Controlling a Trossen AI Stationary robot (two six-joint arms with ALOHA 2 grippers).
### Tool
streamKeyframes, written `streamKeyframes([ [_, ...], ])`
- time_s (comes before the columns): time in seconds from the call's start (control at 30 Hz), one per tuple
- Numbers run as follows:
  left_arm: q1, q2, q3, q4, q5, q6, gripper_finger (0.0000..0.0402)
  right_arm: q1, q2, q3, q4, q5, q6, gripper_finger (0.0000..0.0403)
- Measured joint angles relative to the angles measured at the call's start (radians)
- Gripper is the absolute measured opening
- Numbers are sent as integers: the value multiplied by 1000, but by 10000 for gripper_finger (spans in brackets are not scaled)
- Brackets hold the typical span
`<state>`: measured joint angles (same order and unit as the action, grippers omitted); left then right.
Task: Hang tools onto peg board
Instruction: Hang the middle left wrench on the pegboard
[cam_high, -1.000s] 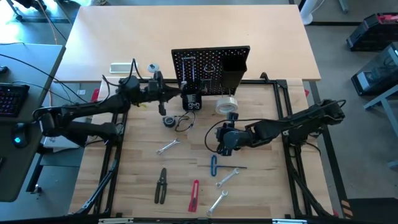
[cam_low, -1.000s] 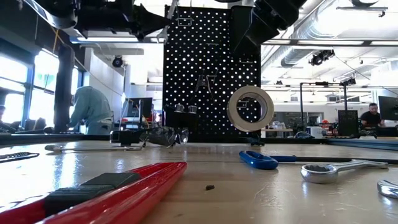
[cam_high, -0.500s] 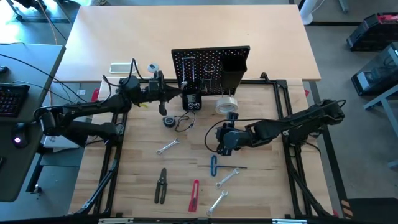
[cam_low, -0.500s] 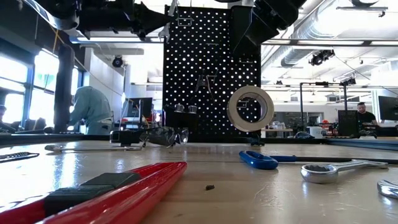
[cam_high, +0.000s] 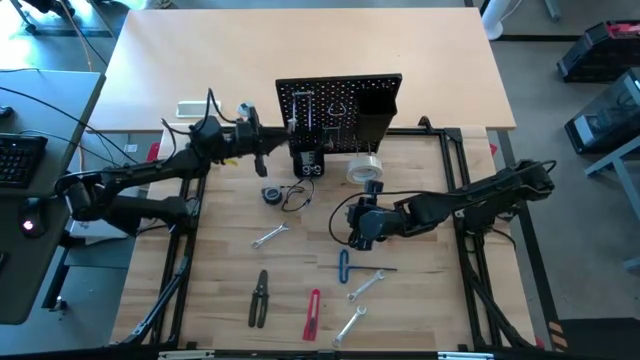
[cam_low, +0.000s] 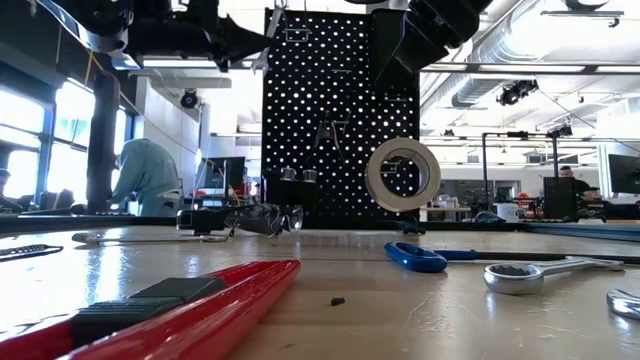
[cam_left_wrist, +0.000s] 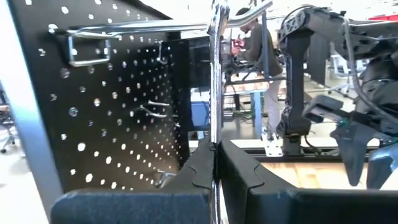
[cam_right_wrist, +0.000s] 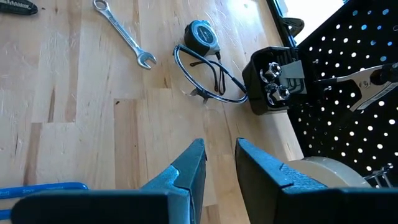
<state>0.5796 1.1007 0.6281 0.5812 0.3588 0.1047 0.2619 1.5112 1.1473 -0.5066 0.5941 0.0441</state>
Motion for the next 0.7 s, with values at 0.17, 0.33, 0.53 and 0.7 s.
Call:
streamKeyframes([
  [0.17, 21, 14, 3, -6, 3, 1, 1, 0, 0, 0, 10, 0, 0, 82],
  [0.33, 30, 88, 61, -31, 18, -7, 1, 0, 0, 0, 18, 4, 0, 82],
  [0.53, 30, 165, 121, -36, 13, -26, 32, 0, 0, 0, 18, 5, 6, 82],
  [0.7, 33, 154, 126, -43, -56, -25, 82, 7, 0, 0, 11, 5, 7, 82],
])
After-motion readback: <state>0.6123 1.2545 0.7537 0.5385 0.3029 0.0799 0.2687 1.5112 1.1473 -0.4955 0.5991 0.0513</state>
